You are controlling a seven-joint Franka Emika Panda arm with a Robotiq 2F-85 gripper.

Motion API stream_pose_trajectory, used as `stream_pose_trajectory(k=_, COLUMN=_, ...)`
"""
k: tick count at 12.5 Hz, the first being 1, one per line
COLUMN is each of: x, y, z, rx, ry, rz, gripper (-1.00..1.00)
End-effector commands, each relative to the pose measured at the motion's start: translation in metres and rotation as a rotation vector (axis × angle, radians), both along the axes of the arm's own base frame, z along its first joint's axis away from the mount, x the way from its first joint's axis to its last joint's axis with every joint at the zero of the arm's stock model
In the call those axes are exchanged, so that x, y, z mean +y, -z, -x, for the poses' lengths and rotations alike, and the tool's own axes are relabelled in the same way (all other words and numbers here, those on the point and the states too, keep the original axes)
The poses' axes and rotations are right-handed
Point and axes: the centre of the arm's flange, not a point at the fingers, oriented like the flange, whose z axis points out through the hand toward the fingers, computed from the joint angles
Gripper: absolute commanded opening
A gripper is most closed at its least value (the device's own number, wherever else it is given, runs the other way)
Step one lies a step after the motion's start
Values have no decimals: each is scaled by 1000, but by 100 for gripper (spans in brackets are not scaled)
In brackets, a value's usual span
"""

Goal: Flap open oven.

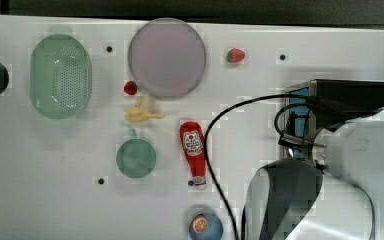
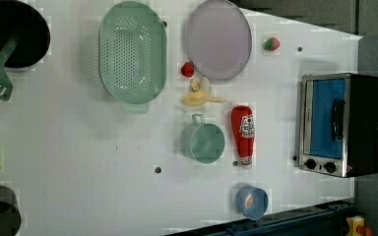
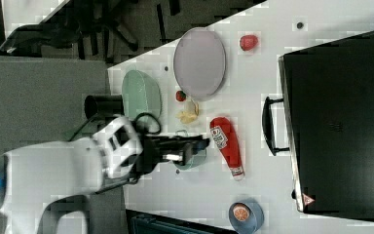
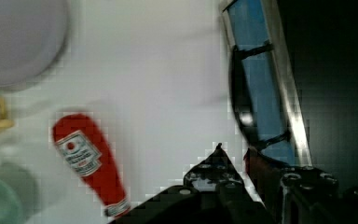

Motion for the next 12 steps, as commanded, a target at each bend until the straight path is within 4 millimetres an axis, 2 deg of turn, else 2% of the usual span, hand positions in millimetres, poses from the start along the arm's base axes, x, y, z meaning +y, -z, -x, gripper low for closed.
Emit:
stream_pose_trajectory(k=1, x=-21, y=19, z=0, rx=13, ry=-125, rz=6, gripper=-65)
stream_pose_trajectory(k=4, x=-40, y=63, z=-4, rx=7, ry=-261, rz=37, gripper=-65)
stream_pose_trajectory(k=8, x=-56, y=117, z=-8, rx=-7, ry=-240, rz=81, gripper=-65)
stream_pose_trajectory(k=12, x=-60, y=155, z=-12, rx=36, ry=-240, rz=90, gripper=-65)
